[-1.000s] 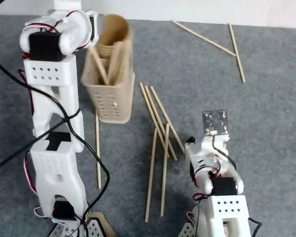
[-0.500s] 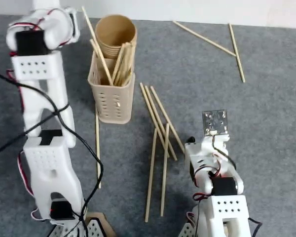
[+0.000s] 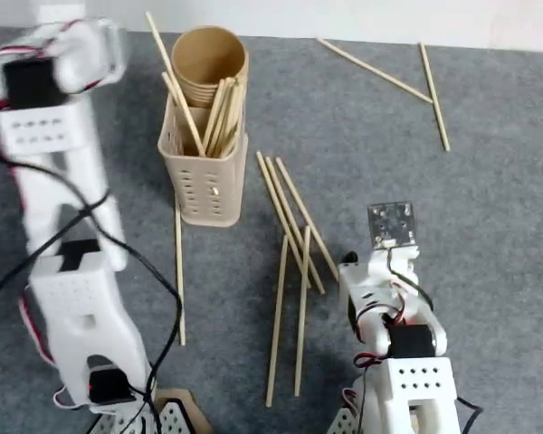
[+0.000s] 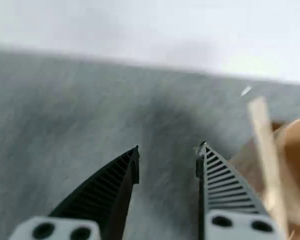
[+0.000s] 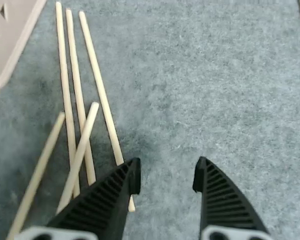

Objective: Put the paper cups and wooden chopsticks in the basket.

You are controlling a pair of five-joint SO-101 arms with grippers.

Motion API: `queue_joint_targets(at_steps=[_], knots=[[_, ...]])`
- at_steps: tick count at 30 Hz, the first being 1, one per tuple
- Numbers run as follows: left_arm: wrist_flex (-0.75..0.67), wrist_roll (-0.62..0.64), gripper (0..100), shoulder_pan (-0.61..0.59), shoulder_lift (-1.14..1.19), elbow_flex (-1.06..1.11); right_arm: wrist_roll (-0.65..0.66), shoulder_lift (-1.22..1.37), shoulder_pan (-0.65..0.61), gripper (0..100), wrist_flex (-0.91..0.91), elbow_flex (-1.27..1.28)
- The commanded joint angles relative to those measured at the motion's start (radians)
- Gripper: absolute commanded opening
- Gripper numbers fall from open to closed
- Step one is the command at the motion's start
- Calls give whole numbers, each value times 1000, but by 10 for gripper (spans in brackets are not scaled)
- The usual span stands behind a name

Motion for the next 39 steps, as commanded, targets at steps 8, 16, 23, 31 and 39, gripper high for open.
queue_joint_targets(at_steps=[8, 16, 23, 31, 39], knots=[[181, -229, 217, -285, -242, 584, 100, 71, 5, 183, 127, -102], [8, -338, 217, -318, -642, 1362, 97, 656, -96, 183, 142, -515], [-486, -361, 220, -252, -1004, 2129, -35, 858, -331, 183, 163, -651], [-726, -325, 220, -245, -975, 2302, -187, 834, -414, 183, 286, -638], [-787, -327, 220, -242, -891, 2319, -230, 834, -595, 183, 194, -524]])
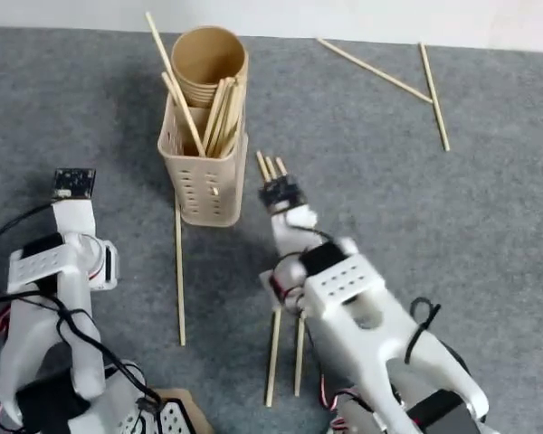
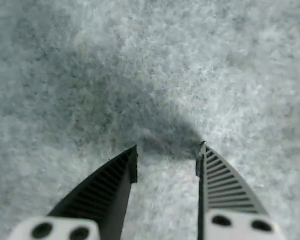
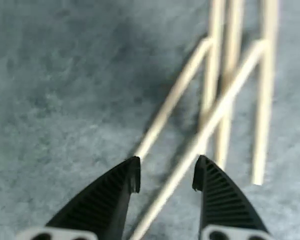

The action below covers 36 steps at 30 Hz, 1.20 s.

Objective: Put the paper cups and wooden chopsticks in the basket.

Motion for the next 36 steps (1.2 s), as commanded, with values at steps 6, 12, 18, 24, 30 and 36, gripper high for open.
queue_joint_targets(at_steps=[6, 12, 18, 24, 30, 36], knots=[[-21, 8, 220, 18, 16, -2, -11, -13, -33, 218, -62, 39], [-49, 8, 220, 18, 22, 1, -17, -13, -47, 286, -13, 41], [-51, 8, 220, 18, 22, 2, -55, -10, -87, 288, -16, 42], [-51, 9, 220, 18, 22, 2, -115, 171, -91, 289, -105, 74], [-55, 9, 220, 18, 16, 18, -115, 280, -70, 272, -56, 1], [-55, 9, 220, 18, 16, 18, -109, 280, -68, 22, -53, -18]])
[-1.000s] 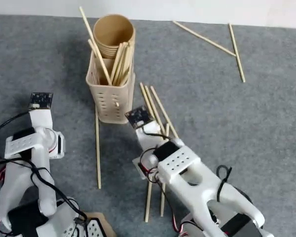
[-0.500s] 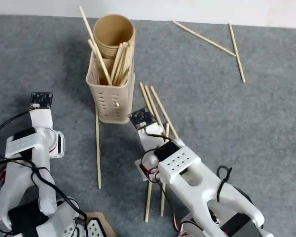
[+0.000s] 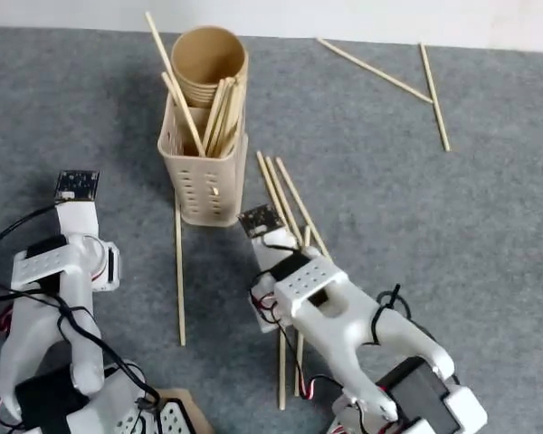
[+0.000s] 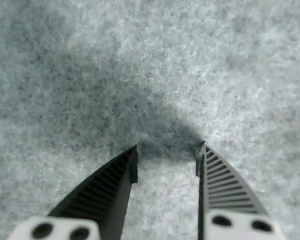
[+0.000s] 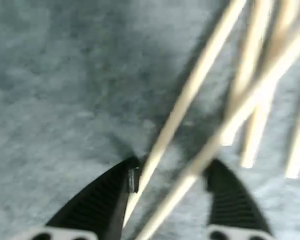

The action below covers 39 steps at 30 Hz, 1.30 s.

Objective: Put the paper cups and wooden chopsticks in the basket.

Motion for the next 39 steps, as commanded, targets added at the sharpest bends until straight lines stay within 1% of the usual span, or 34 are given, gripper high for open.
queue_joint_targets(at_steps=[1, 2, 7, 10, 16, 19, 21, 23, 25, 29, 31, 35, 39], knots=[[-11, 8, 220, 12, -7, -2, -5, 19, -4, 17, 4, -5], [-11, 8, 220, 12, -7, -2, -5, 19, -1, 2, 4, -5], [-11, 8, 220, 12, -1, -2, -5, 12, 39, 5, 2, -13], [-12, 8, 220, 12, -1, -1, -3, -67, 85, 5, 1, -22], [-12, 8, 220, 13, -1, -1, 0, -340, 199, 5, 8, -168], [-12, 8, 219, 13, -1, -1, 72, -423, 242, 5, 7, -292], [-15, 8, 219, 13, -1, -1, 97, -433, 252, 5, 1, -407], [-38, 8, 218, 13, 1, 10, 104, -430, 254, 5, -12, -542], [-64, 8, 218, 13, 1, 25, 106, -412, 252, 5, -76, -673], [-74, 8, 217, 13, 1, 30, 107, -321, 249, 5, -344, -892], [-74, 8, 217, 13, 1, 31, 107, -257, 242, 5, -433, -983], [-75, 8, 217, 13, 1, 31, 107, -128, 170, 5, -453, -1118], [-75, 8, 217, 13, 1, 31, 107, -12, 94, 5, -455, -1188]])
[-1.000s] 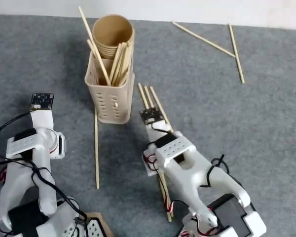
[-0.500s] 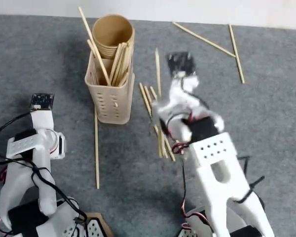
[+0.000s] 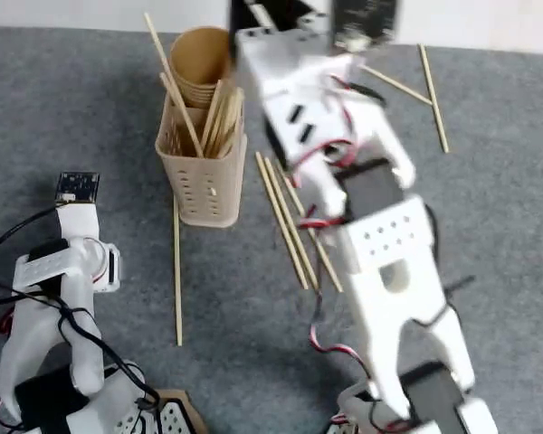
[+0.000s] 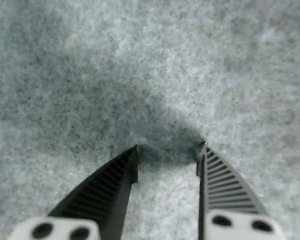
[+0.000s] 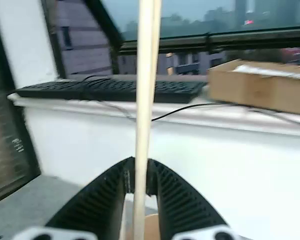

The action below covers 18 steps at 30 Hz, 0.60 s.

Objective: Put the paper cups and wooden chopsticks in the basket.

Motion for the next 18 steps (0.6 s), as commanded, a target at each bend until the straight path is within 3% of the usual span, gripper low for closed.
queue_joint_targets(at_steps=[1, 8, 14, 18], knots=[[-20, 11, 217, 13, -1, 2, 8, 74, -56, 5, -22, -82], [-20, 11, 217, 13, 1, 2, 3, 130, -65, 8, -44, -25], [-20, 11, 217, 13, 1, 2, 0, 51, -76, 189, -24, 56], [-20, 11, 217, 13, 1, 2, 2, 12, -107, 195, 61, 62]])
